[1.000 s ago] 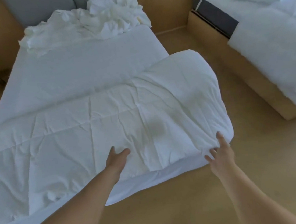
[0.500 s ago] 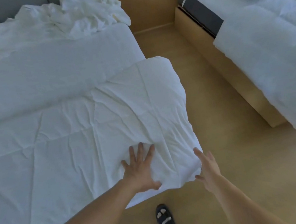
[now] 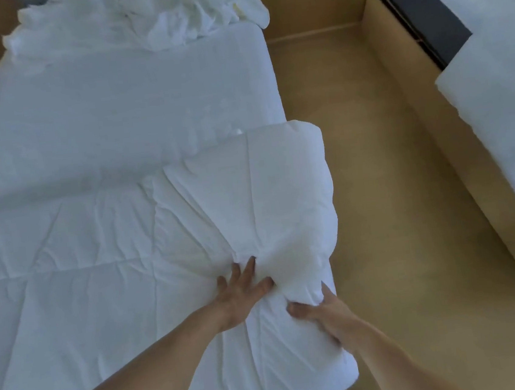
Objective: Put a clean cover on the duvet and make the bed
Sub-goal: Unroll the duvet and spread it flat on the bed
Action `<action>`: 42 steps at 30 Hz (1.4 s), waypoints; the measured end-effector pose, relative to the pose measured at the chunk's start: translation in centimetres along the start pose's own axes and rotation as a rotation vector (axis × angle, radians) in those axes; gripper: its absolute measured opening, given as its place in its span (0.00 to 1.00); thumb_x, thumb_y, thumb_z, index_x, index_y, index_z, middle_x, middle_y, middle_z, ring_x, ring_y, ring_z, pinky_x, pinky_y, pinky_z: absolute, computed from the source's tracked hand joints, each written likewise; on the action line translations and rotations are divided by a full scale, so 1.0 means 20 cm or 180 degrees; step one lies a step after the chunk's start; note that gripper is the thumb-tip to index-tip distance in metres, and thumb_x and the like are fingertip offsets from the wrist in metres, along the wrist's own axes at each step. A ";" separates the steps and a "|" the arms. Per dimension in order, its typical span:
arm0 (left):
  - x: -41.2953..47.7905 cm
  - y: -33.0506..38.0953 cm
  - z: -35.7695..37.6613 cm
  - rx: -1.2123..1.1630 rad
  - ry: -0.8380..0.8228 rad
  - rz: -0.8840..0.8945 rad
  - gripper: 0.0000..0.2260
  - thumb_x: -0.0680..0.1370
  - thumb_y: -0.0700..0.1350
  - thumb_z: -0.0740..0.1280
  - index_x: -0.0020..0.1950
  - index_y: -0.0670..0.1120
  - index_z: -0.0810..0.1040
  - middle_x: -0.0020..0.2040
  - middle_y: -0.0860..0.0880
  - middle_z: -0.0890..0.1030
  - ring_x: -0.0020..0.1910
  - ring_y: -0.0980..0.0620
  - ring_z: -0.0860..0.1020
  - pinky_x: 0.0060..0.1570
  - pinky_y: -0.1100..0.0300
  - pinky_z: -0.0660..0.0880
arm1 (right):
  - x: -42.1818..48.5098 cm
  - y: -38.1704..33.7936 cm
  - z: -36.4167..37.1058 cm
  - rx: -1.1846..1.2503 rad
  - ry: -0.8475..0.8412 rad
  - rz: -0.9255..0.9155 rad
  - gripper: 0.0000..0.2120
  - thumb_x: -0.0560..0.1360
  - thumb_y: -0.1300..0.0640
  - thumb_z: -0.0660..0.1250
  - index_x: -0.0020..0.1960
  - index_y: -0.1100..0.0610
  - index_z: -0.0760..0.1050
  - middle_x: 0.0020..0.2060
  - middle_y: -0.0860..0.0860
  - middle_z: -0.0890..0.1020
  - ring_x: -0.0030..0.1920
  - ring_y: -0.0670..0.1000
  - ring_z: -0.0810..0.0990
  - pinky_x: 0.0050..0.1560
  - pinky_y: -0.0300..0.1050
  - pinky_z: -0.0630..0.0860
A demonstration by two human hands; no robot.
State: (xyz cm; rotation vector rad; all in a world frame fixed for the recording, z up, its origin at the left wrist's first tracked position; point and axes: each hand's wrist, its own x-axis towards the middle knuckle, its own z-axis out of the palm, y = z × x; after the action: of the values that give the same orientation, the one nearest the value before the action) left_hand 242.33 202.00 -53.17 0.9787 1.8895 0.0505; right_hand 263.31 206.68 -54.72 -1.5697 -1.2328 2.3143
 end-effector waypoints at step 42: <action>-0.18 0.49 1.01 -0.7378 0.3302 -0.1110 0.29 0.71 0.62 0.72 0.66 0.46 0.79 0.61 0.39 0.82 0.57 0.37 0.82 0.60 0.38 0.75 | 1.30 -1.57 -0.64 -0.3229 -0.1076 -0.0773 0.53 0.51 0.29 0.79 0.70 0.51 0.72 0.60 0.50 0.81 0.60 0.54 0.80 0.61 0.53 0.76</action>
State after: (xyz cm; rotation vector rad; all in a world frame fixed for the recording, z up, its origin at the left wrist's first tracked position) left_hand 264.57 199.19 -57.07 -1.1675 1.2489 2.1698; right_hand 250.62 247.38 -55.41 -1.0411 -2.7778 1.8961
